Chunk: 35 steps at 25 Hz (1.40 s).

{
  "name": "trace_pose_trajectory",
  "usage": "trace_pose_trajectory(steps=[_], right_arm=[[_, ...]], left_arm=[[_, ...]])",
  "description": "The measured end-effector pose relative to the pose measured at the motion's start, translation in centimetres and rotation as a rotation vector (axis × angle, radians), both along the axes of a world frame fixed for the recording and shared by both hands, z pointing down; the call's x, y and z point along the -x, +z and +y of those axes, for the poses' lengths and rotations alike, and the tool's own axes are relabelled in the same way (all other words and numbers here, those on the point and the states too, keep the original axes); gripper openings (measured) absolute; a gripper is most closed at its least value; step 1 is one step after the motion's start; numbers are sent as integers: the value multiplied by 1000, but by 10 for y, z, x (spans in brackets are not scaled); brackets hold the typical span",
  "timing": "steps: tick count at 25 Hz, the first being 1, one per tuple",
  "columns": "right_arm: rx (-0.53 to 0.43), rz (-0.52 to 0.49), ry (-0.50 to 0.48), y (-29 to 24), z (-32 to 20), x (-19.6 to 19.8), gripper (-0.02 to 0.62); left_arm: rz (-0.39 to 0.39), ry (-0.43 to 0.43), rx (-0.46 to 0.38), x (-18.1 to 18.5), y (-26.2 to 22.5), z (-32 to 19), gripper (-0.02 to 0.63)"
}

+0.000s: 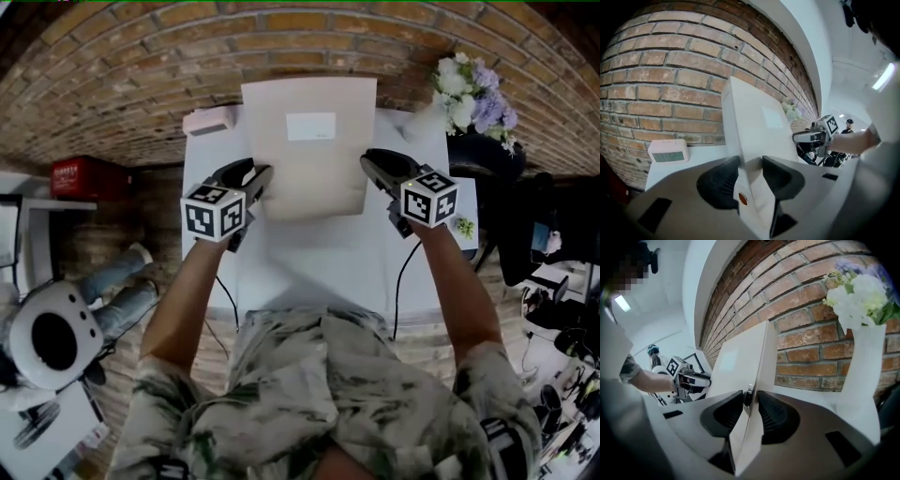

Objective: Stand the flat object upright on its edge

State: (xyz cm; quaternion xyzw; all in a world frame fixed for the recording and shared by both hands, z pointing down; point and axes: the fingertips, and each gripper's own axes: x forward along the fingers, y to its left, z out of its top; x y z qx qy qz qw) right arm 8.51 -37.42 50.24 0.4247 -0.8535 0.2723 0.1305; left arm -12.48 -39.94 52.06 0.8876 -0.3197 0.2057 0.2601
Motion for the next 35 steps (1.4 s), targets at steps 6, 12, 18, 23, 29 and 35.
trace_pose_trajectory(steps=[6, 12, 18, 23, 29, 35], right_arm=[[-54, 56, 28, -4, -27, -1, 120], [-119, 112, 54, -10, -58, -5, 118], [-169, 163, 78, -11, -78, -9, 115], [-195, 213, 92, -8, -94, -12, 114], [-238, 279, 90, -3, -104, -12, 109], [-271, 317, 97, 1, -122, -12, 106]], left_arm=[[-4, 23, -54, -3, -5, -35, 173], [-14, 45, -117, -8, -10, -71, 173], [-25, 54, -190, -14, -12, -100, 172], [-31, 50, -251, -19, -9, -119, 172], [-33, 33, -296, -20, 1, -131, 172], [-65, 16, -335, -21, 8, -149, 172]])
